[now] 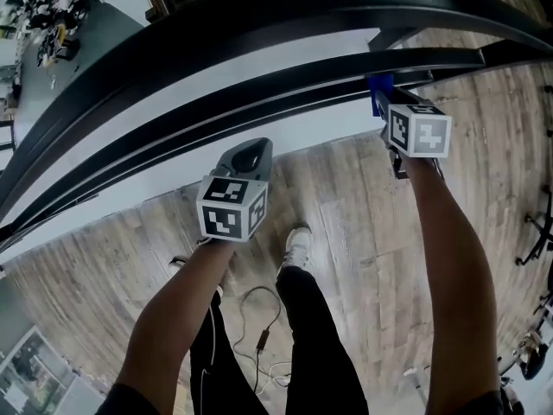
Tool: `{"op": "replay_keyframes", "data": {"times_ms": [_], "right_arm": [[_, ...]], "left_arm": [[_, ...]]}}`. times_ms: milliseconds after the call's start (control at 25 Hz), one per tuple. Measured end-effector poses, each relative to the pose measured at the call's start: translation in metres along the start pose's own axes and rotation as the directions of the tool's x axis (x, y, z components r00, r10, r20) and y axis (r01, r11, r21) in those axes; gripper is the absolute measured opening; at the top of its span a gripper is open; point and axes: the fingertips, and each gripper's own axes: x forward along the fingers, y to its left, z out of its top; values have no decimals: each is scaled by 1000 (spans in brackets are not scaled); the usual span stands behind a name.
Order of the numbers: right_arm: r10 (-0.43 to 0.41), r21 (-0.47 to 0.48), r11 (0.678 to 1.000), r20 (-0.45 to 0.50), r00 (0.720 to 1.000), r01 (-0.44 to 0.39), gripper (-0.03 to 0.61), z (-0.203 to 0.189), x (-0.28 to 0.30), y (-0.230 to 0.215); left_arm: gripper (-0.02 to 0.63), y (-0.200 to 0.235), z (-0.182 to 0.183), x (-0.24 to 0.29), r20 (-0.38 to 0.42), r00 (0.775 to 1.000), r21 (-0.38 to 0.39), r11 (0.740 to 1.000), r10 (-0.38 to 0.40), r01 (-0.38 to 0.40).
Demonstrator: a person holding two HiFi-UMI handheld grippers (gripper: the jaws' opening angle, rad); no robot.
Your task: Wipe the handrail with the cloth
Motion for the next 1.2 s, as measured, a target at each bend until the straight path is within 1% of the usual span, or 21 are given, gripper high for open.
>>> {"op": "replay_keyframes", "data": {"times_ms": [160,240,320,400,480,600,720,800,840,920,1040,1120,1200], "right_arm": [[-90,35,995,-14,996,91,98,-1,-11,-57],[-132,54,990,-29,991,134,98,-9,-11,-87],[-154,59,986,-49,987,157,98,-17,-10,-108],[-166,41,985,-59,984,169,98,-19,-11,-117],[-178,25,984,-46,983,179,98,-17,-14,-119],[-185,-2,983,30,982,185,98,-7,-24,-102],[-134,-28,990,144,980,140,98,-11,-28,-63],[-71,-32,996,213,974,79,98,-19,-33,-21],[-37,-44,998,232,972,49,98,-26,-36,5],[23,-101,995,225,974,0,98,-48,-37,59],[96,-176,982,153,983,-69,98,-91,-25,141],[134,-177,978,109,985,-113,98,-115,-13,195],[169,-157,975,86,982,-155,98,-127,2,249]], "left_arm": [[3,-11,1,14,-11,1000,8,1000,0,0],[3,-17,0,20,-16,1000,9,1000,-3,3],[3,-24,-2,25,-19,1000,11,1000,-11,12],[3,-29,-4,29,-21,1000,11,1000,-22,22],[3,-30,-4,31,-18,999,8,1000,-28,28],[3,-25,-8,28,-9,1000,-4,1000,-25,25],[3,-10,-27,19,-15,1000,-22,1000,-20,20],[3,3,-44,6,-22,1000,-42,999,-19,18],[3,11,-53,-3,-24,1000,-50,999,-17,16],[3,31,-71,-24,-29,1000,-58,998,-2,0],[3,72,-108,-59,-49,998,-74,997,35,-39],[3,107,-139,-84,-65,996,-92,993,66,-72],[3,146,-166,-114,-73,992,-119,986,107,-115]]}}
